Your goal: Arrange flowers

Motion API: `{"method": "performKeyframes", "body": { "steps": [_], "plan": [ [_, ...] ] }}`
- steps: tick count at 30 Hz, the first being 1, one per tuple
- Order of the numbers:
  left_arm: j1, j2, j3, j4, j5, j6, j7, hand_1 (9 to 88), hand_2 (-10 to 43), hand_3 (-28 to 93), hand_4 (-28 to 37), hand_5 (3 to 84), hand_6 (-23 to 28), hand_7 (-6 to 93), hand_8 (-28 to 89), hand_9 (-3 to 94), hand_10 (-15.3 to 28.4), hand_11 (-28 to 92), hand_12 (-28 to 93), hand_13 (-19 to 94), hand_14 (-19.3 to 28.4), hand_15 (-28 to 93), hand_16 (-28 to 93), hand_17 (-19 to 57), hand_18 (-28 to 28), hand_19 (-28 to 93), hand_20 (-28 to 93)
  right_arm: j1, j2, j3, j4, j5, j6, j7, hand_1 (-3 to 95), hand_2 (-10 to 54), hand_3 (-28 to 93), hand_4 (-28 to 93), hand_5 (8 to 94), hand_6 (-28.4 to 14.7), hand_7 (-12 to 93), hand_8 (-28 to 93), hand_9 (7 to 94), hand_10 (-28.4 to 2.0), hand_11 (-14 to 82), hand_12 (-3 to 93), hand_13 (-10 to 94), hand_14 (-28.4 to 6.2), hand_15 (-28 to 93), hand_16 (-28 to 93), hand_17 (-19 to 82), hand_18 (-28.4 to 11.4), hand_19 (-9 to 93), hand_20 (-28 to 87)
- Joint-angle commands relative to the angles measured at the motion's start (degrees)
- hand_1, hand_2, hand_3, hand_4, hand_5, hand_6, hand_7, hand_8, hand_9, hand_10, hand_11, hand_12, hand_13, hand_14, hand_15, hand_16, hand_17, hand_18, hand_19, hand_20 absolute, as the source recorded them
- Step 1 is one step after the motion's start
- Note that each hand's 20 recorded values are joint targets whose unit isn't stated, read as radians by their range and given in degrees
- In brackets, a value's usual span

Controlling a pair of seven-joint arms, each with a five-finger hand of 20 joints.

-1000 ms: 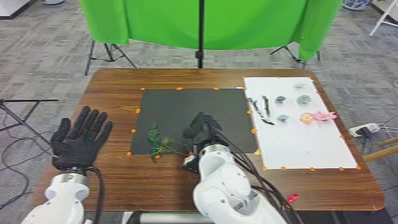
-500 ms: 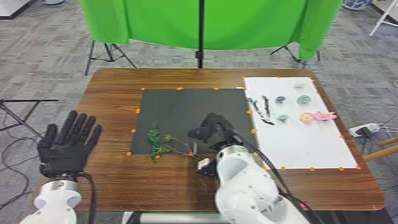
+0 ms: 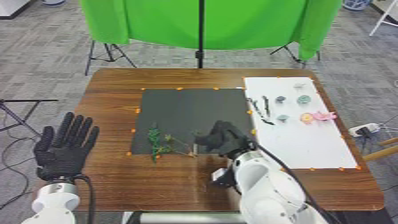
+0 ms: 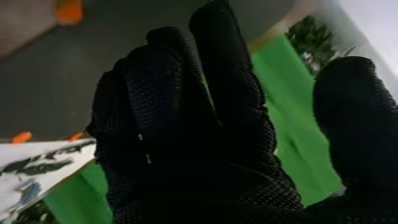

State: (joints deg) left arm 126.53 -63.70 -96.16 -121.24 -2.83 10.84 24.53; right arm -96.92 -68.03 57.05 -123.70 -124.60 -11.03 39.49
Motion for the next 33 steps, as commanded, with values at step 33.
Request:
{"method": "performKeyframes", "body": {
  "steps": [33],
  "plan": [
    [-1.99,0.53,2.20,1.58,1.15,1.31,-4.26,26.3,15.3,77,-28.3,48.9,9.7,8.2,-9,43.0,15.4,19,9,32,15.9,31,-7,-6.6,13.1,36,12,3.06,-5.86,-8.78,8.02,-4.02,-5.94,-1.95,23.1,2.9,76,-20,72.7,-10.6,8,-12,63.8,-23.9,17.9,17.6,57,-20.5,75,24,29,-28.4,88,33]
  ]
}}
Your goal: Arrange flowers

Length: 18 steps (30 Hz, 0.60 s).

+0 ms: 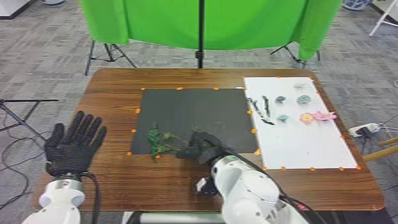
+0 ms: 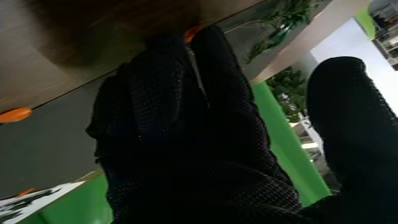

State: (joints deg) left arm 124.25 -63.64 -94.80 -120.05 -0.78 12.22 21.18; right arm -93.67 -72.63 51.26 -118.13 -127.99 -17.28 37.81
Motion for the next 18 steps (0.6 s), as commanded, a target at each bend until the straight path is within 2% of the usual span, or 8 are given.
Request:
{"method": "performKeyframes", "body": {
  "steps": [1,15,18],
  "plan": [
    [0.04,0.50,0.99,0.50,-0.83,-0.09,-1.03,26.3,15.3,77,-28.3,48.9,9.7,8.2,-9,43.0,15.4,19,9,32,15.9,31,-7,-6.6,13.1,36,12,-0.12,-1.34,-3.04,2.42,-0.55,0.13,-0.47,23.2,2.8,76,-20,72.5,-10.6,8,-12,63.8,-24.0,18.0,17.7,57,-20.5,75,24,29,-28.4,88,33],
    [0.68,0.16,0.76,0.38,-1.71,0.00,-0.32,26.2,15.3,78,-28.3,48.8,9.8,8.1,-9,42.8,15.5,19,9,32,15.9,32,-7,-6.6,13.1,36,12,0.64,-1.43,-0.58,2.81,1.80,0.89,1.90,23.3,2.7,76,-20,69.5,-11.3,7,-11,63.9,-24.5,20.1,18.7,57,-20.2,76,24,30,-28.4,88,32],
    [0.89,-0.04,0.55,0.21,-1.59,-0.13,-0.06,26.1,15.3,78,-28.3,48.7,9.8,8.1,-9,42.8,15.6,19,9,32,15.9,32,-7,-6.6,13.1,36,12,0.25,-0.61,-0.42,0.96,3.73,1.89,1.50,23.4,2.7,76,-20,70.5,-7.7,7,-11,64.3,-24.4,20.9,18.8,57,-20.1,76,24,30,-28.4,88,32]
  ]
}}
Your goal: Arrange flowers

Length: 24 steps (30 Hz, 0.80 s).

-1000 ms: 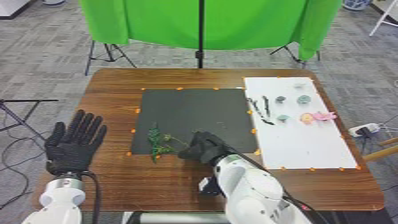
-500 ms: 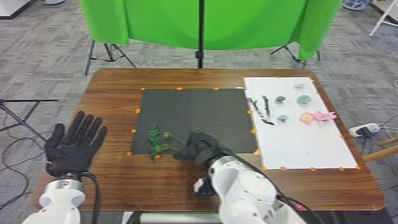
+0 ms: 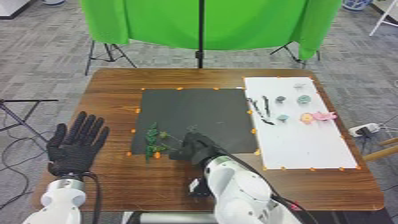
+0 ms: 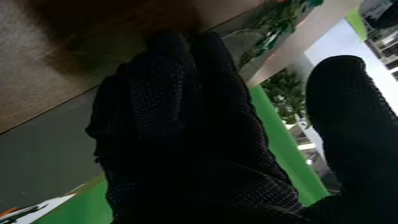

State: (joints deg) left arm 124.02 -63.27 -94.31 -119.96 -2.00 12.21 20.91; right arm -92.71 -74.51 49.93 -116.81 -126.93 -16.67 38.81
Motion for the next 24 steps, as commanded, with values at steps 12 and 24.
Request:
{"method": "performKeyframes", "body": {
  "steps": [12,24],
  "plan": [
    [1.86,-1.26,-0.14,-0.21,-0.47,-0.76,0.88,26.1,15.2,78,-28.3,48.6,9.8,8.1,-9,42.6,15.6,19,9,32,15.9,32,-7,-6.5,13.1,36,12,1.24,5.50,5.69,-2.21,-3.31,22.20,-2.23,26.6,-5.1,78,-20,87.3,-3.7,21,-10,68.1,-22.3,32.4,22.5,58,-19.9,77,26,31,-28.4,89,33],
    [2.61,-0.96,-0.91,-0.75,-0.55,-0.62,1.23,26.2,15.2,78,-28.3,48.6,9.8,8.2,-9,42.6,15.7,19,9,32,15.9,32,-7,-6.5,13.1,36,12,8.34,7.38,15.25,6.01,-7.95,15.09,5.33,34.6,-9.5,79,-27,67.5,-9.3,10,-10,62.4,-22.6,21.4,17.8,54,-19.9,75,23,32,-27.7,93,33]
  ]
}}
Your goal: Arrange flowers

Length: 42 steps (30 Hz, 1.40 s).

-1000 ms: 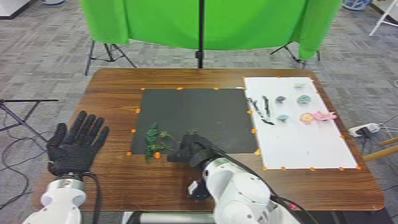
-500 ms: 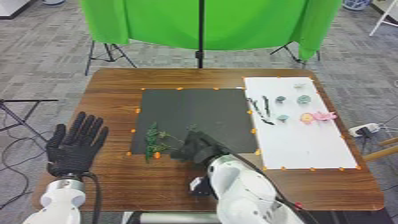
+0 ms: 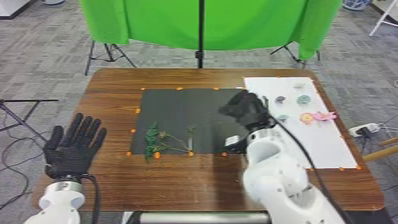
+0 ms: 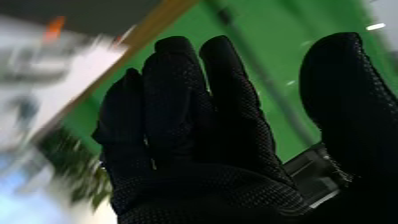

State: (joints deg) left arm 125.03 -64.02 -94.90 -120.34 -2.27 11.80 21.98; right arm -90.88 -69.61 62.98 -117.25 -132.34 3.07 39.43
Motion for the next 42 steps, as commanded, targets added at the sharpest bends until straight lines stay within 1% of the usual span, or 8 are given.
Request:
{"method": "performKeyframes", "body": {
  "steps": [1,21,23,29,32,36,39,42],
  "plan": [
    [1.77,-0.03,-0.35,-0.45,-0.24,-0.45,0.09,26.2,15.2,78,-28.3,48.6,9.8,8.2,-9,42.6,15.7,19,9,32,15.9,32,-7,-6.5,13.1,36,12,7.13,2.66,1.84,7.30,-3.73,-4.93,4.86,34.6,-9.5,79,-28,67.4,-9.3,10,-10,62.4,-22.6,21.4,17.8,54,-19.8,75,23,32,-27.8,93,33],
    [2.56,-0.75,-0.34,-0.65,-0.34,0.11,0.10,28.1,12.1,78,-28.3,48.7,9.7,8.3,-9,42.6,15.5,19,9,32,15.9,32,-7,-6.5,13.1,36,12,12.95,2.02,-0.75,23.52,-16.48,-12.55,5.50,32.8,-9.5,72,-28,69.7,-12.0,7,-11,65.6,-23.8,21.0,18.7,57,-19.7,76,26,35,-28.4,93,40],
    [2.33,-0.71,-0.26,-1.22,-1.88,3.09,0.44,28.1,12.2,78,-28.3,48.7,9.8,8.4,-9,42.6,15.5,19,9,32,15.9,32,-7,-6.5,13.1,36,12,13.50,1.47,-0.88,24.85,-17.50,-12.67,5.78,34.5,-9.5,71,-28,68.5,-12.6,7,-11,64.4,-24.0,20.4,18.5,57,-19.8,76,26,35,-28.4,93,40],
    [2.12,-0.76,0.00,-1.19,-3.41,3.11,0.75,27.7,13.8,78,-28.3,50.2,10.7,9.1,-9,43.3,15.9,20,9,32,16.3,33,-7,-6.4,13.3,36,12,13.75,0.31,-1.79,29.11,-20.92,-12.36,4.02,51.7,-9.5,52,-28,65.3,-14.1,6,-11,61.9,-24.7,19.6,18.3,55,-19.7,75,25,35,-28.4,93,44],
    [1.95,-0.96,-0.09,-1.41,-3.33,4.53,0.23,27.6,14.0,78,-28.3,50.5,10.9,9.3,-9,43.5,15.9,21,9,32,16.2,34,-7,-6.4,13.3,37,12,12.85,-1.40,-1.19,31.25,-23.68,-12.53,2.27,51.3,-9.5,67,-28,67.4,-9.3,12,-10,63.7,-21.2,25.1,19.1,57,-17.5,75,24,36,-27.9,93,49],
    [1.49,-1.24,0.23,-1.07,-3.93,3.74,-0.23,27.6,14.1,78,-28.3,50.7,11.0,9.7,-9,43.7,15.9,21,9,33,16.2,34,-7,-6.5,13.4,37,12,11.39,-2.69,-1.30,33.96,-25.57,-10.64,1.12,50.0,-9.5,79,-28,69.7,-5.7,20,-12,67.1,-19.0,28.4,19.7,60,-15.5,73,25,38,-26.9,93,49],
    [0.98,-1.28,0.48,-0.93,-3.60,3.43,-0.56,27.7,14.0,78,-28.3,50.7,11.0,9.8,-9,43.7,15.9,21,9,33,16.3,34,-8,-6.5,13.4,37,12,9.86,-2.47,-1.85,35.07,-26.31,-5.69,0.36,54.4,-9.5,74,-28,73.1,-4.0,29,1,72.0,-17.1,27.8,20.4,66,-12.3,68,32,39,-26.4,93,49],
    [1.30,-1.22,0.34,-1.04,-3.53,3.22,-0.39,27.7,14.0,78,-28.3,50.7,11.0,9.9,-9,43.7,16.0,21,9,33,16.3,34,-8,-6.5,13.3,37,12,9.11,-2.11,-2.16,35.13,-27.23,-1.72,0.28,61.6,-9.5,66,-28,78.5,-2.6,35,7,83.3,-13.1,12.9,35.6,73,-9.2,61,39,42,-26.4,93,50]
  ]
}}
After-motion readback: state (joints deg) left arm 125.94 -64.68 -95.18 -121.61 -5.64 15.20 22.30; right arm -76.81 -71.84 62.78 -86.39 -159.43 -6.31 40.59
